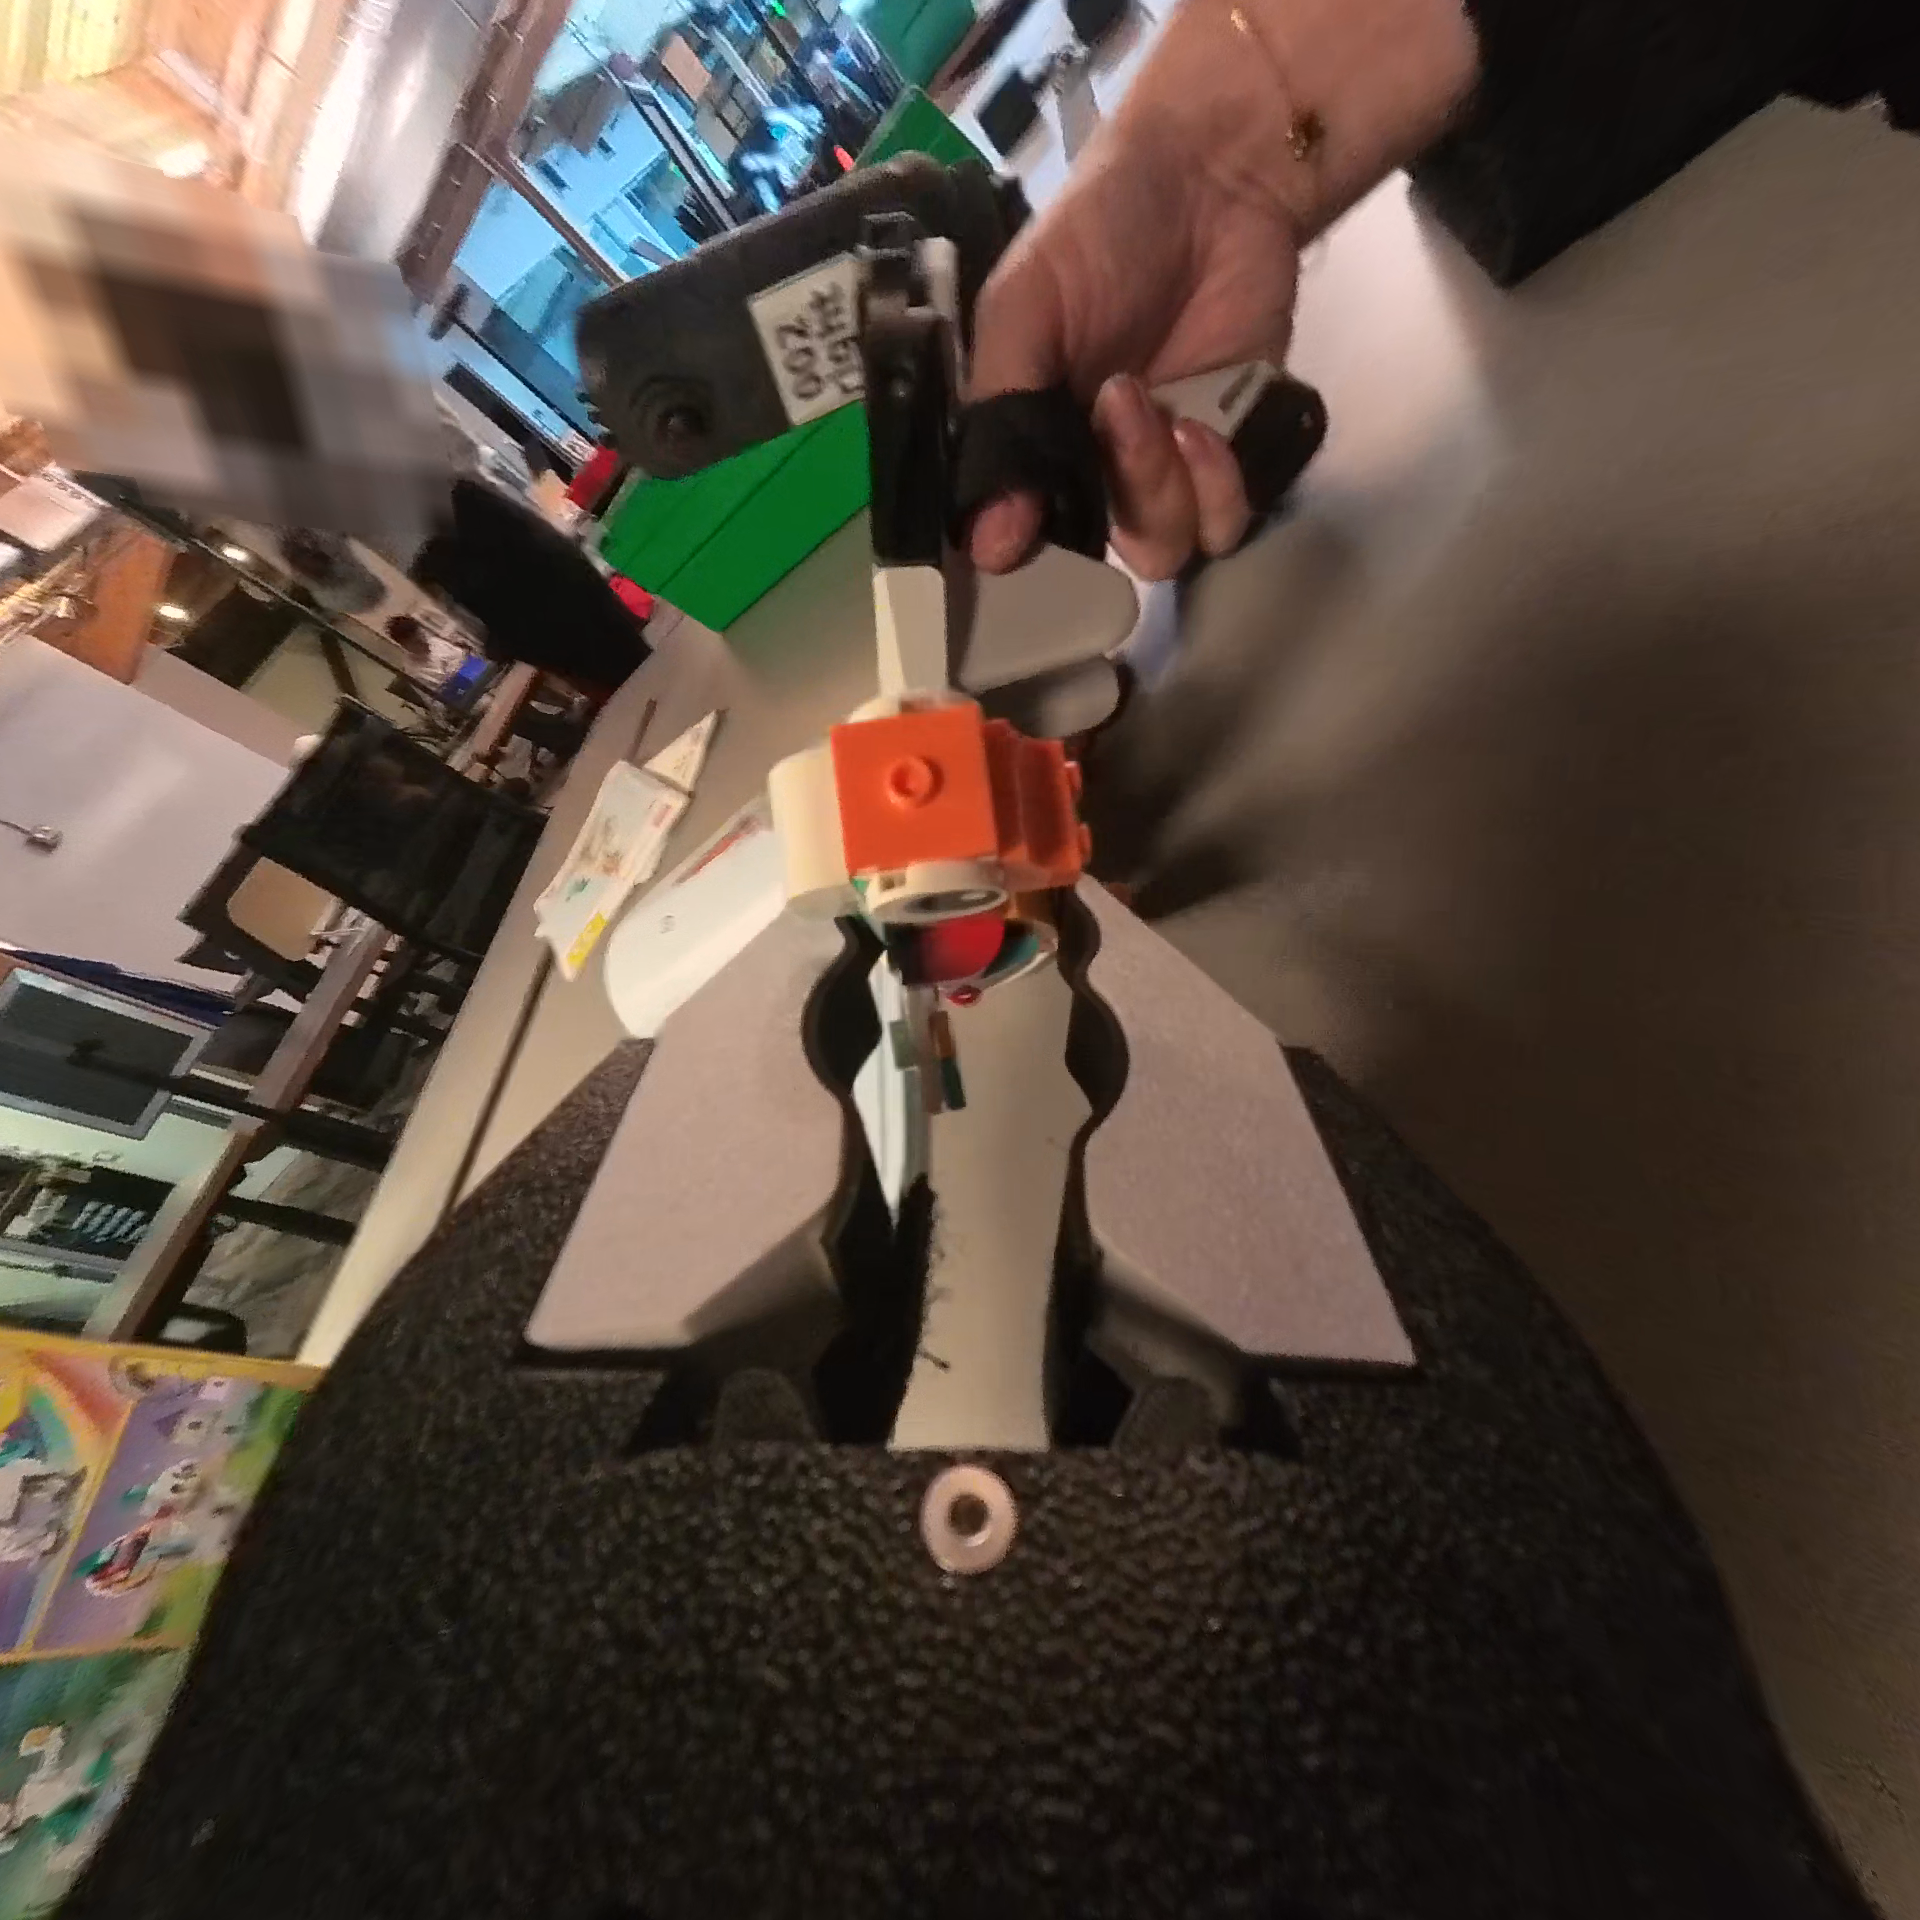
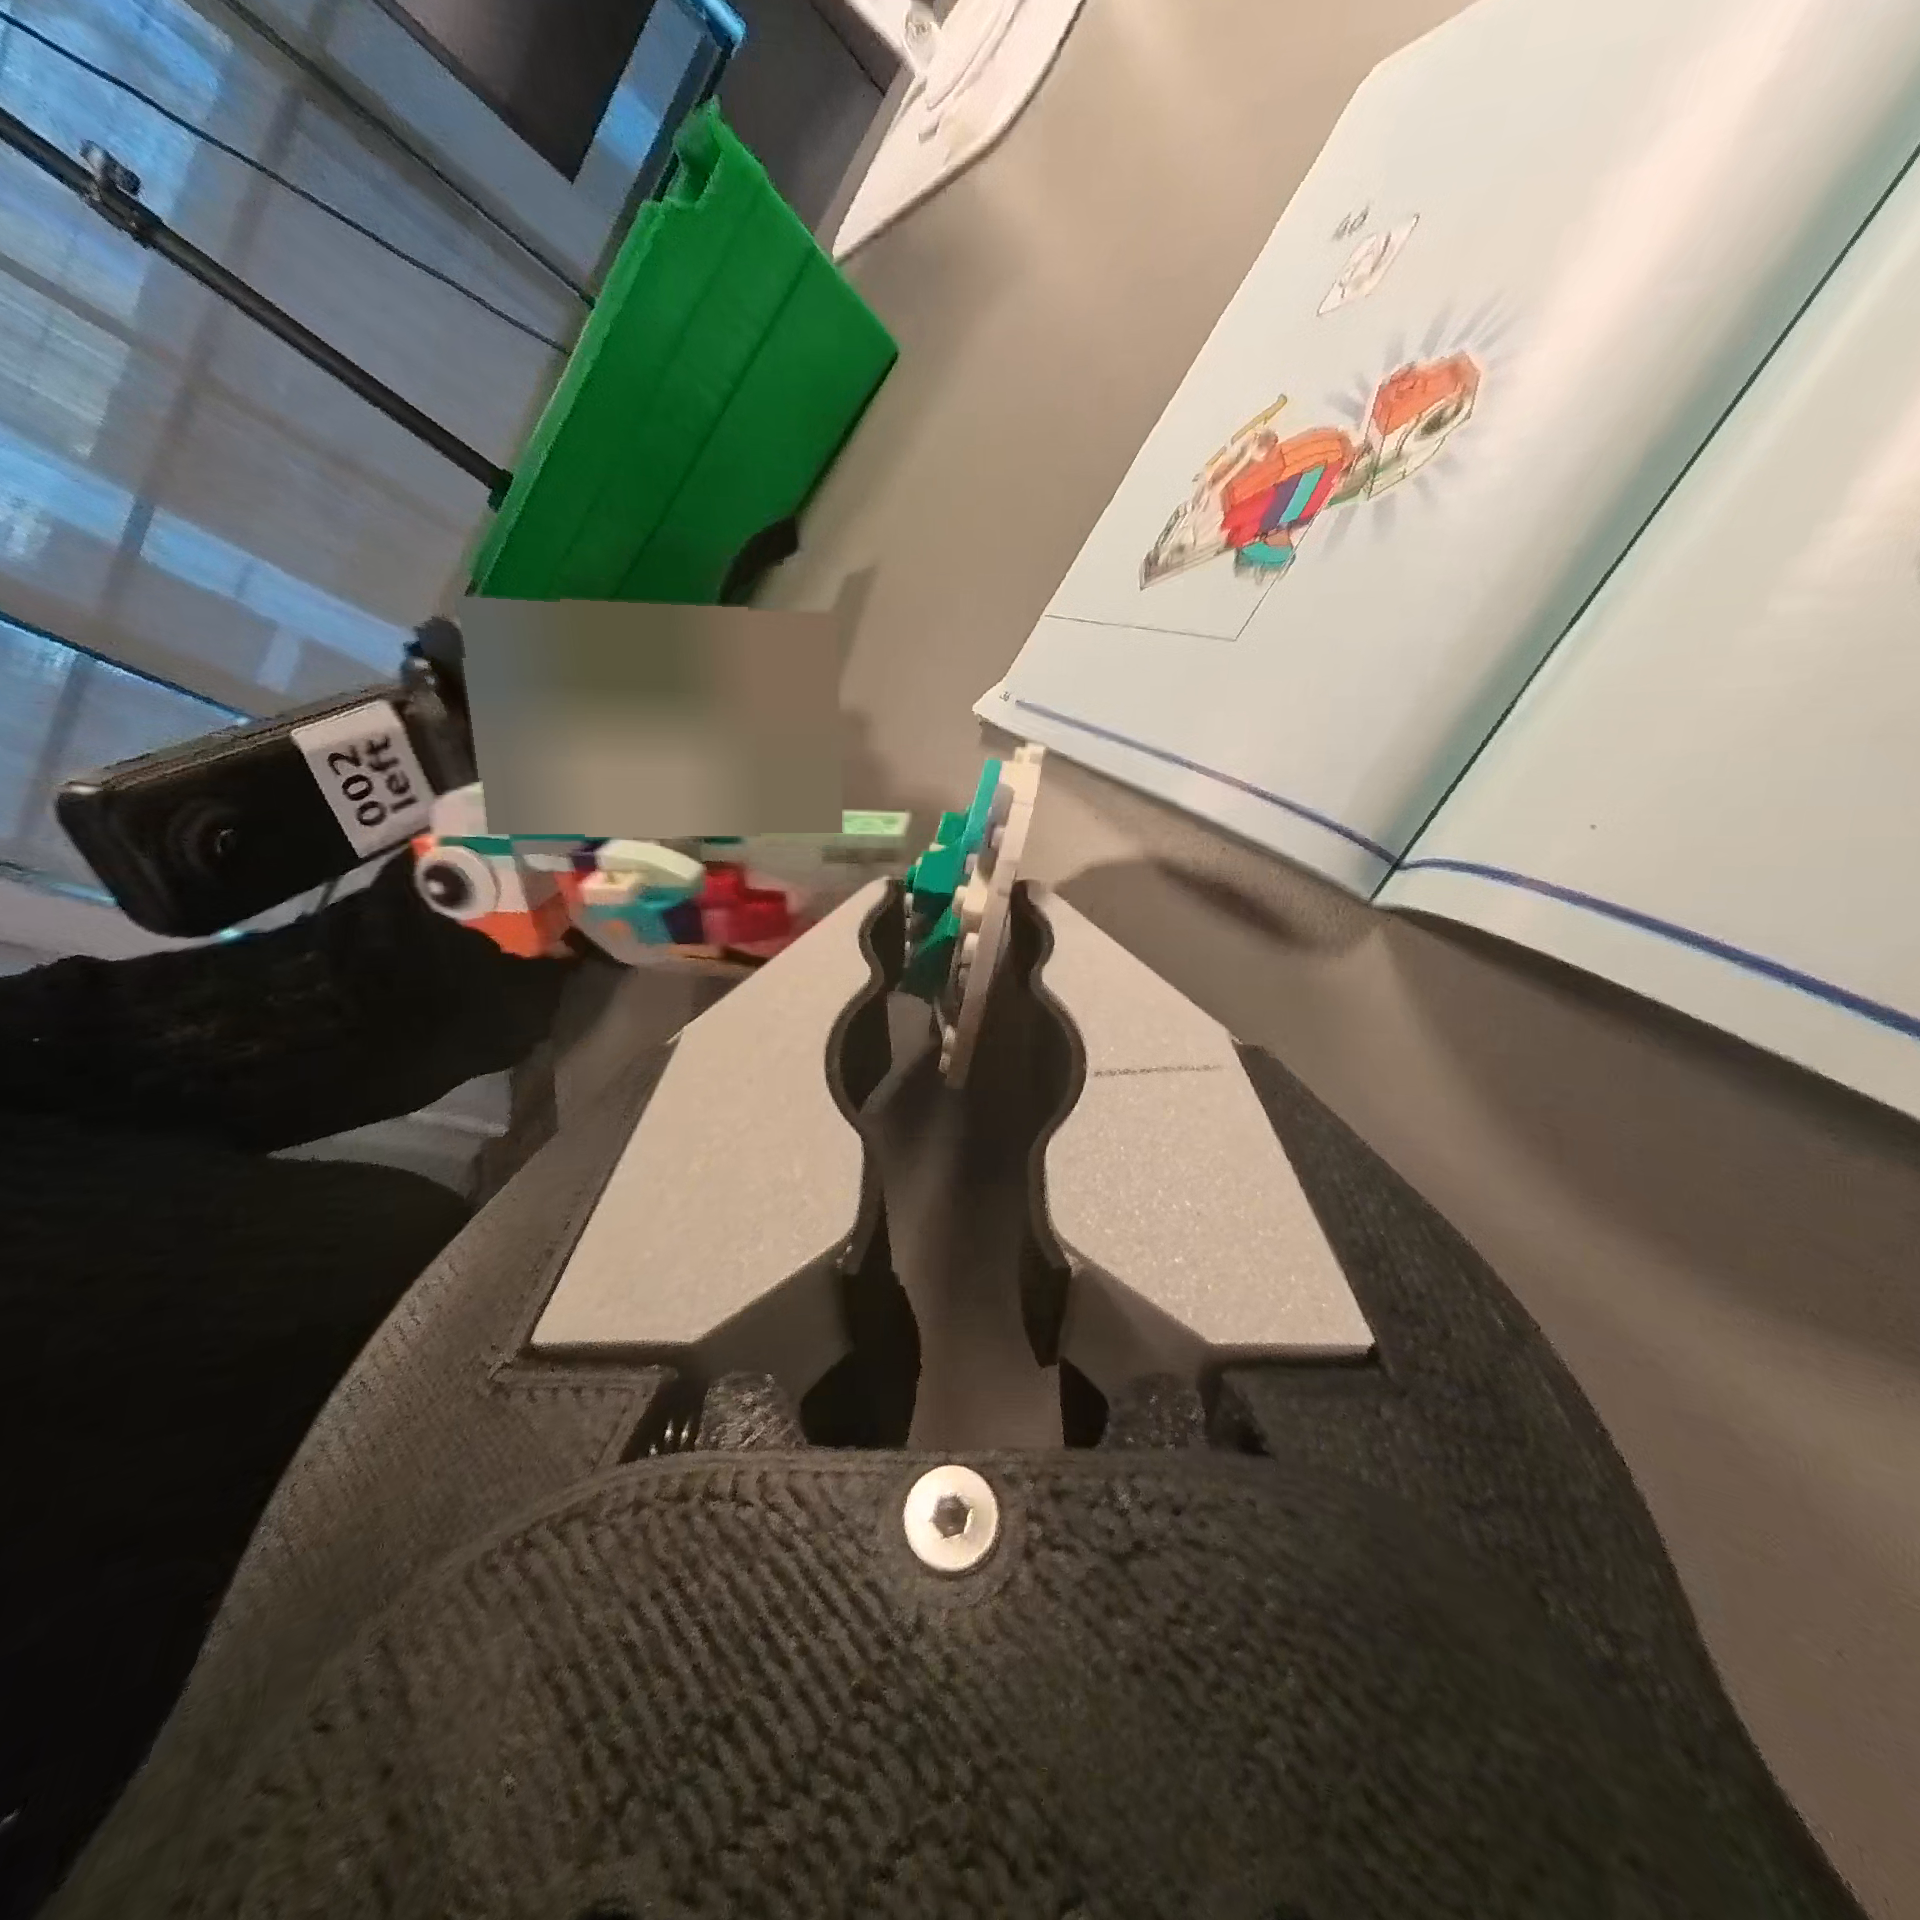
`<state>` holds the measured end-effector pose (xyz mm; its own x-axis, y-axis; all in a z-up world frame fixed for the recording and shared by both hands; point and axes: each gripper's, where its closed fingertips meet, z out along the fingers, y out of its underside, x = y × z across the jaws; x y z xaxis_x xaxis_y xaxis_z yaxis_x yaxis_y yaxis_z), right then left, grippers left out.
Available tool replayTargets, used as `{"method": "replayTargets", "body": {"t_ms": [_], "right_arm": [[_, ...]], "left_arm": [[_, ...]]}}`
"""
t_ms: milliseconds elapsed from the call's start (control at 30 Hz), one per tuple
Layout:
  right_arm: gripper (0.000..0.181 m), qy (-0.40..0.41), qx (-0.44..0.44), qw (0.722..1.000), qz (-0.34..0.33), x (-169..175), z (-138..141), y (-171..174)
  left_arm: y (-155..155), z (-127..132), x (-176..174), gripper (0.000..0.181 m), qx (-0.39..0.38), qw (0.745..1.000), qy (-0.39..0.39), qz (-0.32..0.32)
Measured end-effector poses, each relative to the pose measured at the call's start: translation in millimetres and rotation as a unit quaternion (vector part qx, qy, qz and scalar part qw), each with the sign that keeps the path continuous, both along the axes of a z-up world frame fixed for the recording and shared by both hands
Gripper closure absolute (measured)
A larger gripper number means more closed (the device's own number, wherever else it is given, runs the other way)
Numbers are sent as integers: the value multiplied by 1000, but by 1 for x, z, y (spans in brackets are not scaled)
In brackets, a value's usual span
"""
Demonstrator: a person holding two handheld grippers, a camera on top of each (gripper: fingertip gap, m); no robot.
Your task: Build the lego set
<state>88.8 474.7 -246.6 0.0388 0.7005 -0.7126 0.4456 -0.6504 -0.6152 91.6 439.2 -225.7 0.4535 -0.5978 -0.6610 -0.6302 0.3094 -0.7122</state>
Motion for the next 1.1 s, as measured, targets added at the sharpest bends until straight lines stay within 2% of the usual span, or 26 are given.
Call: {"method": "replayTargets", "body": {"t_ms": [100,200,300,400,467,600,733,1100], "right_arm": [[163,81,57,994,-47,-6,27,12],[163,181,131,971,-83,-12,68,8],[163,254,198,940,-116,-19,101,-3],[163,300,227,915,-146,-25,120,-11],[163,316,235,906,-151,-28,125,-17],[164,310,248,910,-119,-32,121,-31],[164,317,227,916,-95,-30,119,-38],[163,317,250,913,-64,-24,117,-47]], "left_arm": [[-2,36,-13,151,105,993,-36,31],[-14,71,-27,151,198,976,-74,58],[-29,93,-32,151,238,963,-116,57],[-39,101,-37,151,247,957,-146,54],[-46,104,-38,151,245,955,-162,43],[-53,110,-38,150,235,953,-191,21],[-52,104,-35,151,227,957,-179,12],[-56,102,-26,151,222,961,-167,-7]]}}
